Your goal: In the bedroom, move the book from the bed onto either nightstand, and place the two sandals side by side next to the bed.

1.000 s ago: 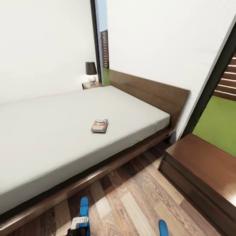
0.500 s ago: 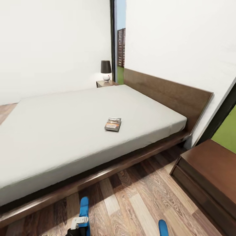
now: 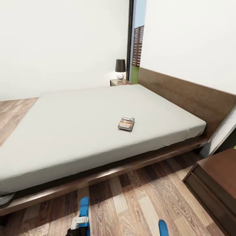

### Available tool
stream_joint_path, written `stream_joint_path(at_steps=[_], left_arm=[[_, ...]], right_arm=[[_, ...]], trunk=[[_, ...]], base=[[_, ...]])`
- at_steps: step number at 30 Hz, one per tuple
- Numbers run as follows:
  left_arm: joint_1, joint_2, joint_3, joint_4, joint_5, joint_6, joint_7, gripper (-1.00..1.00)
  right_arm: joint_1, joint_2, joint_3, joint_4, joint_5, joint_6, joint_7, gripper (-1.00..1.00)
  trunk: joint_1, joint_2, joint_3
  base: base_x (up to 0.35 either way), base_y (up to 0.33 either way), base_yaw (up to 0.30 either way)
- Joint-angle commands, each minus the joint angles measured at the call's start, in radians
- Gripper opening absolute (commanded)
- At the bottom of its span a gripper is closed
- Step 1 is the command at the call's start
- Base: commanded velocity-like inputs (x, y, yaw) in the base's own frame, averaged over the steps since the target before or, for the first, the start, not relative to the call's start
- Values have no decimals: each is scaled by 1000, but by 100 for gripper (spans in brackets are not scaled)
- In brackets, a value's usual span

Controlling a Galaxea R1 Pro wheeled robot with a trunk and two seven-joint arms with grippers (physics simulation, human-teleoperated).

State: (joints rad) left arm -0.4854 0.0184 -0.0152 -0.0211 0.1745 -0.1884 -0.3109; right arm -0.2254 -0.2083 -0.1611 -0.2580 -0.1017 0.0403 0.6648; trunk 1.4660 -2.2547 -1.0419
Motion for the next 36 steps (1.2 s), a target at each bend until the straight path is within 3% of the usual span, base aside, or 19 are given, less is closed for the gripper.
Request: stream_joint_path(at_steps=[1, 26, 31, 36], left_arm=[[-1, 0, -2, 1, 8, -2, -4, -100], [-1, 4, -2, 1, 8, -2, -5, -100], [-1, 5, -2, 1, 8, -3, -5, -100], [-1, 6, -2, 1, 8, -3, -5, -100]], right_arm=[[0, 0, 0, 0, -10, 4, 4, -100], [0, -9, -11, -38, -17, 11, 9, -100], [0, -10, -39, -57, -17, 7, 8, -100], [0, -11, -43, -58, -16, 4, 5, -100]], trunk=[[0, 0, -1], [0, 0, -16], [0, 0, -19], [0, 0, -22]], base=[[0, 0, 266], [0, 0, 267], [0, 0, 270], [0, 0, 273]])
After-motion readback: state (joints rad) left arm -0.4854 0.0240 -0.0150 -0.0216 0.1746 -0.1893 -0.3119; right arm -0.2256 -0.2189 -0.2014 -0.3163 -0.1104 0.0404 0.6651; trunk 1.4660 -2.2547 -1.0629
